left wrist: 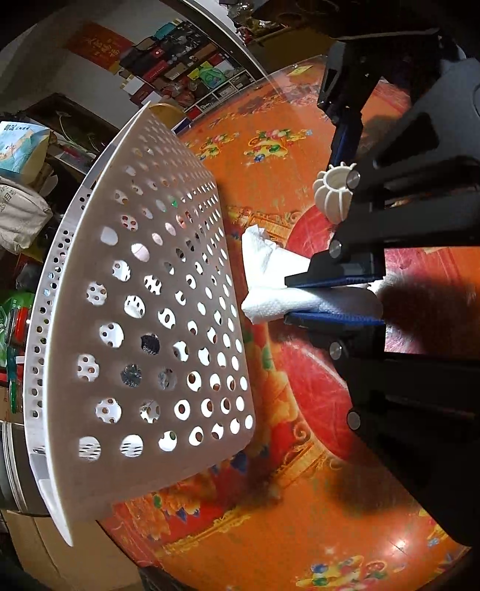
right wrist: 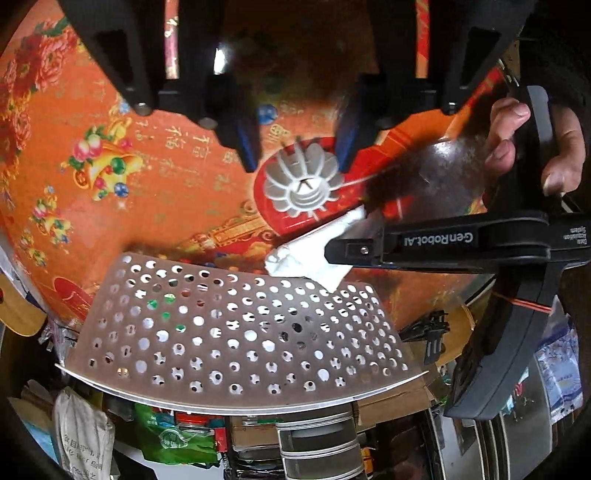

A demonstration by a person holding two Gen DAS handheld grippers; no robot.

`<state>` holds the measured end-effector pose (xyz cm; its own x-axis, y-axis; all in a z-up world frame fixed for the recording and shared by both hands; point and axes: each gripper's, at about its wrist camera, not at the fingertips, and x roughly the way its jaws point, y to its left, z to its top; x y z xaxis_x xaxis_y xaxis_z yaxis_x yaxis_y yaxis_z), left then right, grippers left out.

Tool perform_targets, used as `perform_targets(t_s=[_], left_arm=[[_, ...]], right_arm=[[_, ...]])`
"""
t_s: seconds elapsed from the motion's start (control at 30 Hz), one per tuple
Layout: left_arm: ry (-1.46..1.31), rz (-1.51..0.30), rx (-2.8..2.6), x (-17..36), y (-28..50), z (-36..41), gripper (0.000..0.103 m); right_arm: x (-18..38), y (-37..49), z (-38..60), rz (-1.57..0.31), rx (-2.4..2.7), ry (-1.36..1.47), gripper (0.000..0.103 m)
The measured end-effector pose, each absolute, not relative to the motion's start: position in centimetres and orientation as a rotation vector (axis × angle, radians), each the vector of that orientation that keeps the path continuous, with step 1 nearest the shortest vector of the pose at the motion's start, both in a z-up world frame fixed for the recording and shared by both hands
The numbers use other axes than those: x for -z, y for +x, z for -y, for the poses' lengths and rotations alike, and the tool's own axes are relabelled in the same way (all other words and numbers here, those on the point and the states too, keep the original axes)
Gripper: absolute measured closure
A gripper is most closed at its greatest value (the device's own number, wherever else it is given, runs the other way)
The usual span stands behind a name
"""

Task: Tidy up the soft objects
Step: 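Grasp the white ribbed round bundle with the right tool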

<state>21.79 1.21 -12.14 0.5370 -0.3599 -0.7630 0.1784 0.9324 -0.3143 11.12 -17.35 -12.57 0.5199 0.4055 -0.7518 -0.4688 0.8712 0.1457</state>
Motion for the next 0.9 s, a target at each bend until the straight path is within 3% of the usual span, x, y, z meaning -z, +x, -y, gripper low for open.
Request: perform_targets(t_s=[0.27,0.3,0.9], left_arm=[[-0.201,-0.947,0.320,12.4,21.7,-1.3,0.091],[-0.201,-0.947,0.320,12.4,21.7,-1.3,0.091],[-0.214,-0.905,0.309,11.4,20.4,-1.7,0.091]], right_arm=[[12.9,10.8,17.1,-0.864,-0.537,-0.085,0.068],[12.9,10.8,17.1,-0.866,-0.550,-0.081,0.076],[11.5,9.4,18.3,-0.806,-0.536,-0.063,0.078]])
